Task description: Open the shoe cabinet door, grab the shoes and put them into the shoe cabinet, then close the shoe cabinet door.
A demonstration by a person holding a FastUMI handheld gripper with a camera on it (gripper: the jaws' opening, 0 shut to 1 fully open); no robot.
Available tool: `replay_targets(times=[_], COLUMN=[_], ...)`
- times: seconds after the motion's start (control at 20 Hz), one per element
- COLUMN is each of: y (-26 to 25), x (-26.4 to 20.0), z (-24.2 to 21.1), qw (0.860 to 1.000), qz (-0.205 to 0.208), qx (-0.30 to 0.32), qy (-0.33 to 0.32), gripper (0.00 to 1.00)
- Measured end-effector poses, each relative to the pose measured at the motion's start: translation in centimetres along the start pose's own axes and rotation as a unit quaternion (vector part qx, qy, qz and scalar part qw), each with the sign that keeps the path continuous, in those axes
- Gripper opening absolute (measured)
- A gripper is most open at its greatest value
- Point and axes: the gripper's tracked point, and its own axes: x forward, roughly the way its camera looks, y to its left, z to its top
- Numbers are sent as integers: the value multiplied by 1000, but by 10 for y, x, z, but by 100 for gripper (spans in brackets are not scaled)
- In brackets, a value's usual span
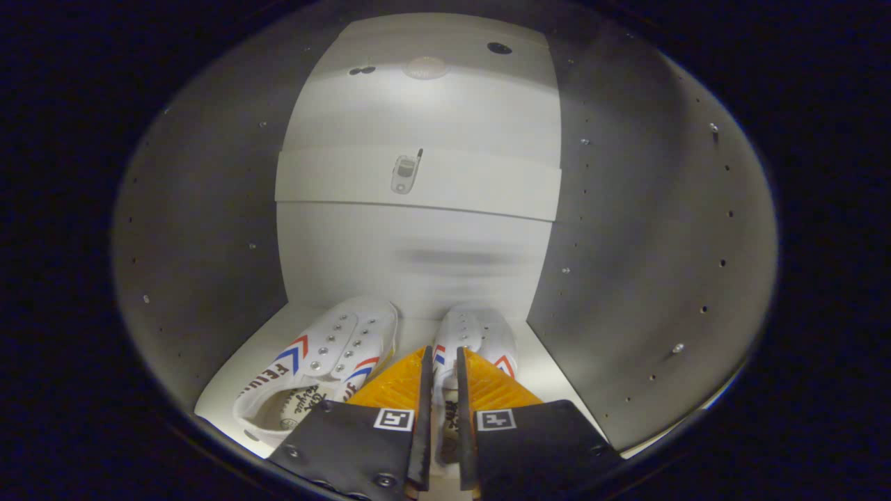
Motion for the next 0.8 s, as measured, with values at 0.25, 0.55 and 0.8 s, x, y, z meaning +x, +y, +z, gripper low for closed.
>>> replay_targets(times=[0.25,0.55,0.8], y=[-4,-8,-11], x=[-34,-92,-152], z=[7,31,49], qw=[1000,998,995], qz=[-6,-6,-9], qx=[-1,7,16], qy=[-20,-62,-97], gripper=[29,29,29])
